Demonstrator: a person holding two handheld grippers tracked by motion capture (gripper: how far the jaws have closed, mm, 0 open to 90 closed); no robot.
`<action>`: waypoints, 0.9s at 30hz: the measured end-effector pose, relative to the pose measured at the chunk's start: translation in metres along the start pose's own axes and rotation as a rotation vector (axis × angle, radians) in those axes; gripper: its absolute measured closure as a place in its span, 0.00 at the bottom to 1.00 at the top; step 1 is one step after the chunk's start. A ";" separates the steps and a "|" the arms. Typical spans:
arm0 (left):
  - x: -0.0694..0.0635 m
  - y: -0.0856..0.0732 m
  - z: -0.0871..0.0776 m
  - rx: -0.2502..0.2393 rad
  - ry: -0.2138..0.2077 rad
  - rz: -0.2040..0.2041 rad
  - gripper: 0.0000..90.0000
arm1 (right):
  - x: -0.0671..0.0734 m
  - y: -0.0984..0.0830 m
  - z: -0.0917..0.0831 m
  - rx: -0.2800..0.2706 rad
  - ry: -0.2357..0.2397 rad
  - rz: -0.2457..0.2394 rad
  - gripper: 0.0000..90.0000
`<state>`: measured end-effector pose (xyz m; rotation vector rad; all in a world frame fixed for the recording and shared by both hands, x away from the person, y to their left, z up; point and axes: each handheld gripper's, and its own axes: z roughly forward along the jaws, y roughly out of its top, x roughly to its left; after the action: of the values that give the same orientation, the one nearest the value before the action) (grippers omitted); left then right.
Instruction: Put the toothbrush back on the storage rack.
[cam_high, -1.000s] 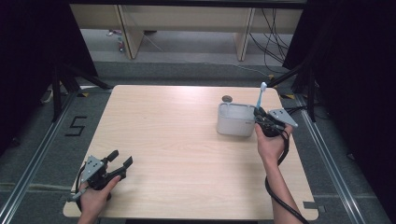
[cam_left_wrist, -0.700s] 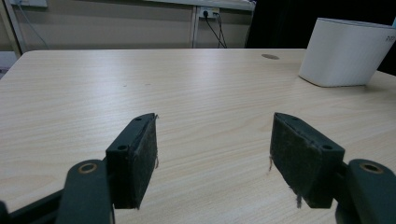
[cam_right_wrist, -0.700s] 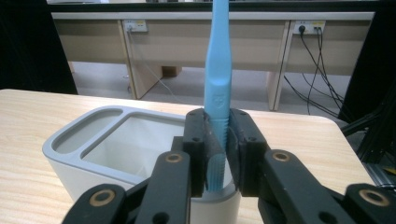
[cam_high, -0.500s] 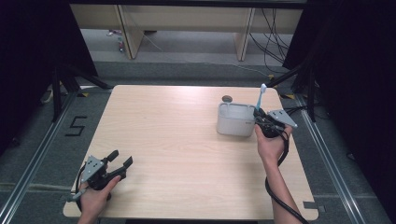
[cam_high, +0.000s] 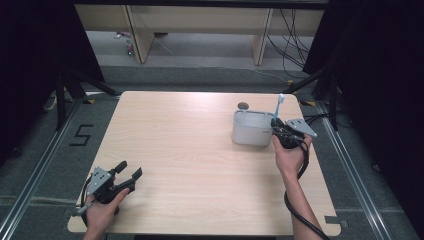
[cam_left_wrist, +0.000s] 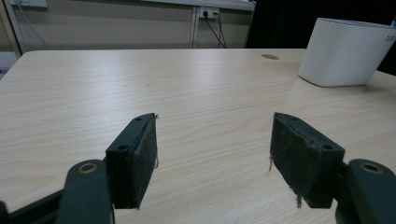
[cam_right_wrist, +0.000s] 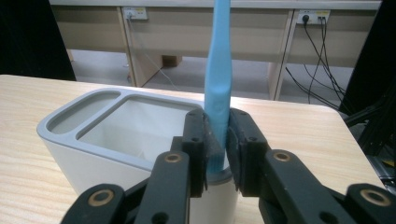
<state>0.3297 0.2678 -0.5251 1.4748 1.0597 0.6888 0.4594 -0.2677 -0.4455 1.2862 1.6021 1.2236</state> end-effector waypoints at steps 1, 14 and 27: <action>0.000 0.000 0.000 0.000 0.000 0.000 0.35 | 0.000 0.000 0.000 0.000 -0.001 -0.002 0.86; 0.000 0.000 0.000 0.001 0.000 0.000 0.35 | 0.003 0.002 -0.003 0.019 -0.006 -0.010 0.69; -0.001 0.000 0.001 0.003 0.002 0.002 0.35 | -0.002 -0.002 -0.018 0.064 0.007 0.009 0.59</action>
<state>0.3303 0.2668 -0.5250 1.4787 1.0614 0.6899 0.4422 -0.2742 -0.4425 1.3311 1.6541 1.1918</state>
